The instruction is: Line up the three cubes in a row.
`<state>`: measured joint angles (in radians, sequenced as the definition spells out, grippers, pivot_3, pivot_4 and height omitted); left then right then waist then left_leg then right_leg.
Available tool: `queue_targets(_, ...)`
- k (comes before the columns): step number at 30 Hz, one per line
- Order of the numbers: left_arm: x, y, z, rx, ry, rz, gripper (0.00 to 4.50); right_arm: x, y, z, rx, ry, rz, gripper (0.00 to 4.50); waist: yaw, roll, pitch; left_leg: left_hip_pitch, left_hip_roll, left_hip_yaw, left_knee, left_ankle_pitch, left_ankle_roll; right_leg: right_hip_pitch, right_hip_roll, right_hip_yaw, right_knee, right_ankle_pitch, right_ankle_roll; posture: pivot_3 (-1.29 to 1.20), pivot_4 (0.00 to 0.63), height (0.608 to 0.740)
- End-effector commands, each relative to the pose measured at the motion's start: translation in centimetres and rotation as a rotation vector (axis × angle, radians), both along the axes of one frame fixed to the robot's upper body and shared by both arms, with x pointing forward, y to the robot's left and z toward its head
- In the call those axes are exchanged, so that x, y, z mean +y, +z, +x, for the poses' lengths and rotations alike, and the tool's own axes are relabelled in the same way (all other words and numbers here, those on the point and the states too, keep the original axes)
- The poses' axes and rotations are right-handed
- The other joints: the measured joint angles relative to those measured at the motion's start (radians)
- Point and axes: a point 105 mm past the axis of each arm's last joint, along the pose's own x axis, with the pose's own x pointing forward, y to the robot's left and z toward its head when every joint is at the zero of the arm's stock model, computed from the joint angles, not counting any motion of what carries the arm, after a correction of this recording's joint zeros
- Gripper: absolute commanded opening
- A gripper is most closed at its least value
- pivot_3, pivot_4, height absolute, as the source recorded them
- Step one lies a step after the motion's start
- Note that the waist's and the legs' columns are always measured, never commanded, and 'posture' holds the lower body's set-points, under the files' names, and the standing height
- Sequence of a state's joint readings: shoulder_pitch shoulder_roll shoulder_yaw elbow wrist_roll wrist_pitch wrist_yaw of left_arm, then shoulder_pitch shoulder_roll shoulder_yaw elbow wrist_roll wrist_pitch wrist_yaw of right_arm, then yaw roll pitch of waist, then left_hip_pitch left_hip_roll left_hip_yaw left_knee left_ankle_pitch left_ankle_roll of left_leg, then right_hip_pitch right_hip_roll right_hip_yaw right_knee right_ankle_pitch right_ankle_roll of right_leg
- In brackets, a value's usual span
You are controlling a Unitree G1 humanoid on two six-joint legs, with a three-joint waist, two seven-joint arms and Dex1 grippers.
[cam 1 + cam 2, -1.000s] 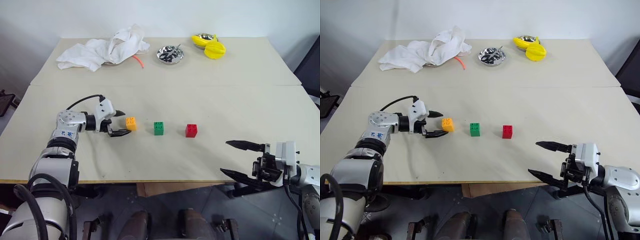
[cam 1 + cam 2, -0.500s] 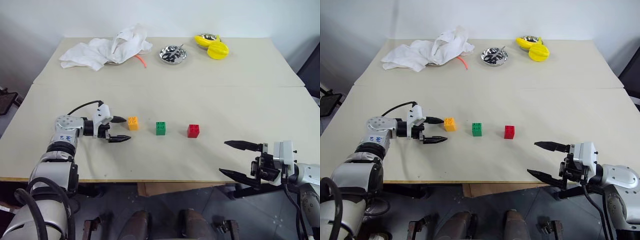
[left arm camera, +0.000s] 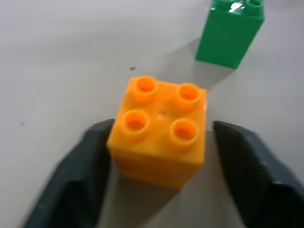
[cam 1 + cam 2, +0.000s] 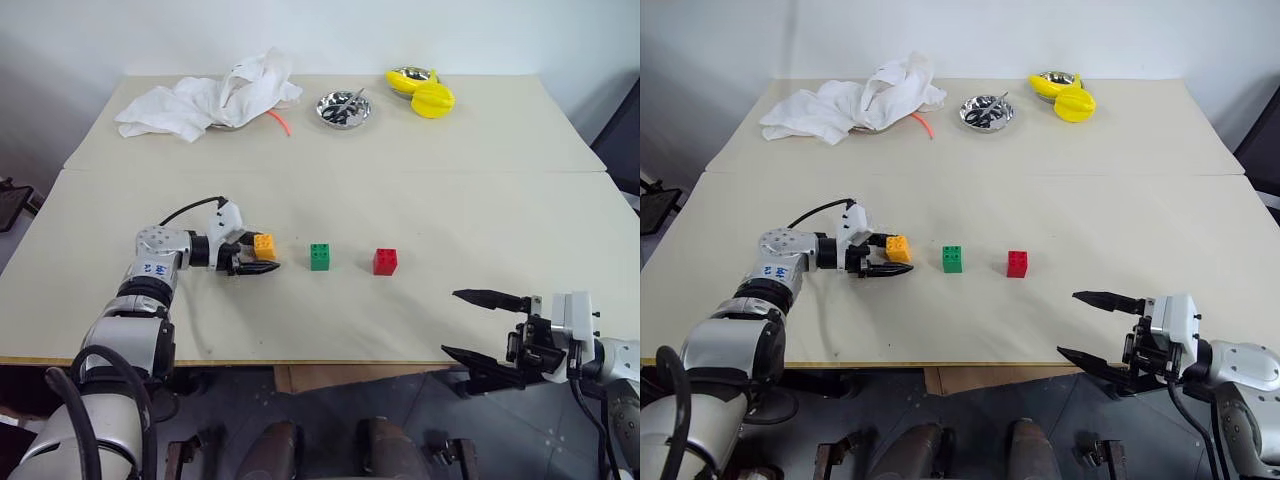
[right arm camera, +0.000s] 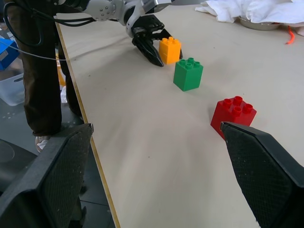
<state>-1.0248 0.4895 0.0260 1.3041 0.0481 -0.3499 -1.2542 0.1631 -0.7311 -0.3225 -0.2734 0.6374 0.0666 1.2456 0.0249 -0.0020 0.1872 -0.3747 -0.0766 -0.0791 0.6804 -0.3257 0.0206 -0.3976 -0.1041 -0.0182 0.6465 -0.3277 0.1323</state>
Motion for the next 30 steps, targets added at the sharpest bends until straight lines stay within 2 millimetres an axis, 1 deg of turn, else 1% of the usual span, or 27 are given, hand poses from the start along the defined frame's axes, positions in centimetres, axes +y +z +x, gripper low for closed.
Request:
queue_targets(1, 0.0, 0.9, 0.0, -0.026, -0.039, 0.028, 2.02, 0.0, 1.1, -0.2, -0.049, -0.002, 0.008, 4.5, 0.0, 0.0, 0.0, 0.0, 0.0, 0.0, 0.0, 0.0, 0.0, 0.0, 0.0, 0.0, 0.0, 0.0, 0.0, 0.0, 0.15, 0.74)
queue_targets(2, -0.1, 1.0, 0.0, -0.026, -0.041, 0.029, 1.71, 0.0, 1.1, -0.2, -0.049, -0.002, 0.008, 4.5, 0.0, 0.0, 0.0, 0.0, 0.0, 0.0, 0.0, 0.0, 0.0, 0.0, 0.0, 0.0, 0.0, 0.0, 0.0, 0.0, 0.15, 0.74)
queue_targets(3, -0.2, 1.0, -0.1, -0.025, -0.057, 0.032, 1.5, 0.0, 1.1, -0.2, -0.048, -0.002, 0.008, 4.5, 0.0, 0.0, 0.0, 0.0, 0.0, 0.0, 0.0, 0.0, 0.0, 0.0, 0.0, 0.0, 0.0, 0.0, 0.0, 0.0, 0.15, 0.74)
queue_targets(6, -0.6, 0.9, -0.5, -0.025, -0.114, 0.073, 1.52, 0.0, 1.0, -0.3, -0.046, -0.002, 0.009, 4.5, 0.0, 0.0, 0.0, 0.0, 0.0, 0.0, 0.0, 0.0, 0.0, 0.0, 0.0, 0.0, 0.0, 0.0, 0.0, 0.0, 0.15, 0.74)
queue_targets(11, -0.8, 0.4, -0.8, -0.008, -0.161, 0.129, 1.52, 0.1, 1.0, -0.4, -0.044, -0.001, 0.009, 4.5, 0.001, 0.0, 0.0, 0.0, 0.0, 0.0, 0.0, 0.0, 0.0, 0.0, 0.0, 0.0, -0.001, 0.0, 0.0, 0.0, 0.15, 0.74)
queue_targets(18, -0.6, 0.2, -0.6, -0.011, -0.15, 0.191, 1.52, 0.0, 1.0, -0.7, -0.042, -0.011, 0.009, 4.5, 0.001, 0.0, 0.0, 0.0, 0.0, 0.0, 0.0, 0.0, 0.0, 0.0, 0.0, 0.0, -0.001, 0.0, 0.0, 0.0, 0.15, 0.74)
queue_targets(21, -0.6, 0.2, -0.6, 0.01, -0.146, 0.183, 1.52, 0.0, 0.9, -0.8, -0.04, -0.019, 0.009, 4.5, 0.001, 0.0, 0.0, 0.0, 0.0, 0.0, 0.0, 0.0, 0.0, 0.0, 0.0, 0.0, -0.001, 0.0, 0.0, 0.0, 0.15, 0.74)
queue_targets(23, -0.7, 0.5, -0.4, -0.003, -0.132, 0.166, 2.23, 0.0, 0.9, -1.0, -0.04, -0.021, 0.009, 4.5, 0.001, 0.0, 0.0, 0.0, 0.0, 0.0, 0.0, 0.0, 0.0, 0.0, 0.0, 0.0, -0.001, 0.0, 0.0, 0.0, 0.15, 0.74)
queue_targets(24, -0.7, 0.5, -0.3, 0.004, -0.124, 0.157, 2.41, 0.0, 0.9, -1.0, -0.039, -0.021, 0.009, 4.5, 0.001, 0.0, 0.0, 0.0, 0.0, 0.0, 0.0, 0.0, 0.0, 0.0, 0.0, 0.0, -0.001, 0.0, 0.0, 0.0, 0.15, 0.74)
queue_targets(30, -0.4, 1.1, 0.4, -0.085, -0.067, 0.153, 4.22, 0.1, 0.9, -1.1, -0.035, -0.02, 0.011, 4.5, 0.002, 0.0, 0.0, 0.0, 0.0, 0.0, 0.0, 0.0, 0.0, 0.0, 0.0, 0.0, -0.001, 0.0, 0.0, 0.0, 0.15, 0.74)
